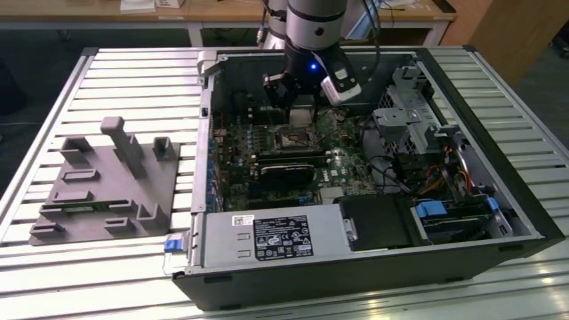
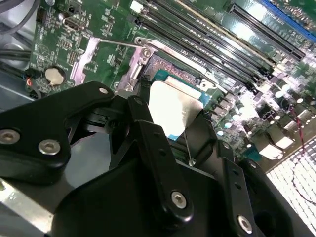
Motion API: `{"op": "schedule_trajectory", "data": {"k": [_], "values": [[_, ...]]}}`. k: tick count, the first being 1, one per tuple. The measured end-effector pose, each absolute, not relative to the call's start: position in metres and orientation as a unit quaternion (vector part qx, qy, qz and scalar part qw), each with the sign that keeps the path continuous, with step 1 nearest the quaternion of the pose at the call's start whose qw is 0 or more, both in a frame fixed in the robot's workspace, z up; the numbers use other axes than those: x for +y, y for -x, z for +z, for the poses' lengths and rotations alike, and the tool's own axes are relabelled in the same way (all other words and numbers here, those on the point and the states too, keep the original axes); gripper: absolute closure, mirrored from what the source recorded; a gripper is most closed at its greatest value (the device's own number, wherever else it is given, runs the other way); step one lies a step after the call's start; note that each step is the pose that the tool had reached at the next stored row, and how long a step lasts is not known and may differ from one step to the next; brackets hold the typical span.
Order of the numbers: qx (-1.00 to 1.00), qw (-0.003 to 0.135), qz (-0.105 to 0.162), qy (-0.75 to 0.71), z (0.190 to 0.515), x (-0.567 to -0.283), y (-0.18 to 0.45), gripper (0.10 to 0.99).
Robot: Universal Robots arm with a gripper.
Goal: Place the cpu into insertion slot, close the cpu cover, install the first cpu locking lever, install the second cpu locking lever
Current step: 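Place the cpu into insertion slot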
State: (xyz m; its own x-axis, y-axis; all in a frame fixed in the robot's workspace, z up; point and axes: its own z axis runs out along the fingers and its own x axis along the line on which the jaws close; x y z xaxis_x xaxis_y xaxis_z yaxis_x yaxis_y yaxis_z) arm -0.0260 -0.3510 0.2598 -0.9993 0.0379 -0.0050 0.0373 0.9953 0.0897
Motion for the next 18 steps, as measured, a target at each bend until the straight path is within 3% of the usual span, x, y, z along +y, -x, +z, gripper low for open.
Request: {"op": "schedule_trajectory", "data": {"k": [18], "values": [[0.982, 0.011, 0.044, -0.182, 0.248, -0.351, 0.026, 0.549]]}}
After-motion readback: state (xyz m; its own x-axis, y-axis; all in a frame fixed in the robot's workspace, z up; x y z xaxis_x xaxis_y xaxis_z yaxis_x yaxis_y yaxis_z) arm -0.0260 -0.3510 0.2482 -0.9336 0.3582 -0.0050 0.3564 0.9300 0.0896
